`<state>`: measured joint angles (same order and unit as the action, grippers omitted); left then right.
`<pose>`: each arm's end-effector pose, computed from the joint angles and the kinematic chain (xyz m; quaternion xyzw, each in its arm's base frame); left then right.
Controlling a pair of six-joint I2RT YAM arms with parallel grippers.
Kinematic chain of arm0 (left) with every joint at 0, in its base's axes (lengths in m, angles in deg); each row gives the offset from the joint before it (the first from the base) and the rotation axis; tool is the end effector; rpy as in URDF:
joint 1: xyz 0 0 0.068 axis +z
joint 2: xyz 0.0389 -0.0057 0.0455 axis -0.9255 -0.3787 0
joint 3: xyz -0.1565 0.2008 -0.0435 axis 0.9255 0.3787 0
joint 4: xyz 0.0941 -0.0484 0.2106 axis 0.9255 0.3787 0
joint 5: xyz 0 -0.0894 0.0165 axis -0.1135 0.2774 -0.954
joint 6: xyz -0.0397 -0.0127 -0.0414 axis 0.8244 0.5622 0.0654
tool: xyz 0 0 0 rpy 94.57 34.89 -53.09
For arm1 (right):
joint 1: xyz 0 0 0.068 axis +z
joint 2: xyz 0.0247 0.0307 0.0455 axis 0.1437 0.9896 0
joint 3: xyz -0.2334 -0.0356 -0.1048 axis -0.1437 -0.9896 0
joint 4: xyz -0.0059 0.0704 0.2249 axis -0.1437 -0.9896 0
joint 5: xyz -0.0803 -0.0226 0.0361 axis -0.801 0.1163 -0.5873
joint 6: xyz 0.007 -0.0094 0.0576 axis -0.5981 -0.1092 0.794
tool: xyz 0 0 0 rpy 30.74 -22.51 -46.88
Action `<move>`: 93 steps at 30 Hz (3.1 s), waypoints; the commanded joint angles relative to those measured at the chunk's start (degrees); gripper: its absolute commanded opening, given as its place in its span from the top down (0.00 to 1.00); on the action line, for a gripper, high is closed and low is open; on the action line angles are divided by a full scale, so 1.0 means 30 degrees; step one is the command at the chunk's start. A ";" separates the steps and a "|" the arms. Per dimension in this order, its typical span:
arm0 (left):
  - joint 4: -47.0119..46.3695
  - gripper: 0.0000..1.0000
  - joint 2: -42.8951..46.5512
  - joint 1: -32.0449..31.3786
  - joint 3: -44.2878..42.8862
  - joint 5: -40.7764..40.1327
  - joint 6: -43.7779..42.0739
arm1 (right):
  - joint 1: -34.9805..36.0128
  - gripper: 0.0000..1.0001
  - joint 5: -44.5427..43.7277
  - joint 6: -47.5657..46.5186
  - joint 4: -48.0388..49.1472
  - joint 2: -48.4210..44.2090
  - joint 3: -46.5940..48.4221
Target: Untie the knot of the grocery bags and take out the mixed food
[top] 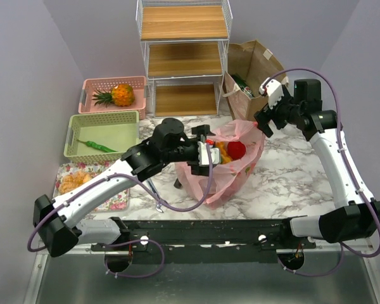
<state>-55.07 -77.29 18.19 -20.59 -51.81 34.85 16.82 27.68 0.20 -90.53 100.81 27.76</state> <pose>0.1482 -0.2023 0.3548 0.6390 0.4889 -0.2401 0.5431 0.2561 0.0508 0.3657 -0.3938 0.7984 0.0222 0.4548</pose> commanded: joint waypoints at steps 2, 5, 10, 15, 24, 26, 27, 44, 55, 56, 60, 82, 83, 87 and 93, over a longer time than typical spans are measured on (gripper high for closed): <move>-0.2809 0.02 -0.2093 -0.0210 -0.1547 0.0248 -0.1701 | -0.0113 0.00 0.3744 -0.1299 -0.1706 0.0299 0.0374; -0.3380 0.11 -0.3722 -0.0223 -0.2362 -0.1173 -0.1926 | -0.0130 0.00 0.3814 -0.1497 -0.1402 0.0582 -0.0042; -0.4131 0.37 -0.4760 0.0279 -0.3779 -0.1071 -0.0178 | -0.0143 0.08 0.4200 -0.2719 -0.1809 0.0868 -0.0336; -0.3491 0.91 -0.6538 0.2180 -0.7151 -0.0247 0.6071 | -0.0127 0.70 0.5526 -0.3609 -0.3829 0.1238 0.0142; -0.1367 1.00 -1.2207 0.5367 -1.3195 0.2332 1.7037 | -0.0128 0.99 0.7435 -0.4114 -0.6081 -0.0286 0.0354; -0.0798 1.00 -1.2702 0.5385 -1.3000 0.2244 1.7000 | -0.0143 0.99 0.7401 -0.3884 -0.6159 -0.0575 0.0557; -0.0616 1.00 -1.2750 0.5455 -1.2658 0.2169 1.7081 | -0.0143 0.99 0.7365 -0.3624 -0.6195 -0.0579 0.0754; -0.0200 0.01 -0.2662 0.8776 -0.3981 0.9765 0.8277 | -0.0327 0.99 0.8199 0.4292 -0.6980 0.1935 0.2961; -0.4701 0.01 -0.5034 0.6609 -0.3149 0.5509 1.1251 | -0.0493 0.99 0.9911 0.5357 -0.8822 0.1740 0.2314; -0.4844 0.01 -0.5405 0.6562 -0.3527 0.5065 1.1380 | -0.0490 0.99 0.9970 0.5270 -0.8943 0.1756 0.2310; -0.3357 0.43 -0.8554 0.7355 -0.6963 0.5843 1.5360 | -0.0508 0.99 0.9827 0.4025 -1.0042 0.1935 0.2563; 0.0293 1.00 -1.2168 0.8419 -0.7690 0.8344 2.2944 | -0.0837 0.10 0.7210 0.1822 -0.7964 0.0420 0.5358; 0.0435 1.00 -1.2171 0.8262 -0.7881 0.8314 2.2817 | -0.0500 0.07 0.7355 0.1530 -0.7091 -0.0156 0.5075; 0.0703 1.00 -1.2184 0.7882 -0.7904 0.7948 2.2362 | 0.3760 0.06 0.4067 0.0184 -0.5555 -0.1049 0.3685; 0.0801 1.00 -1.2041 0.7790 -0.7809 0.7616 2.1890 | 0.6646 0.06 0.1371 -0.1613 -0.2773 -0.0495 0.1823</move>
<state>-54.13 -113.90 41.62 -43.78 -27.09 102.68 33.93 40.70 0.27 -105.76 95.80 36.57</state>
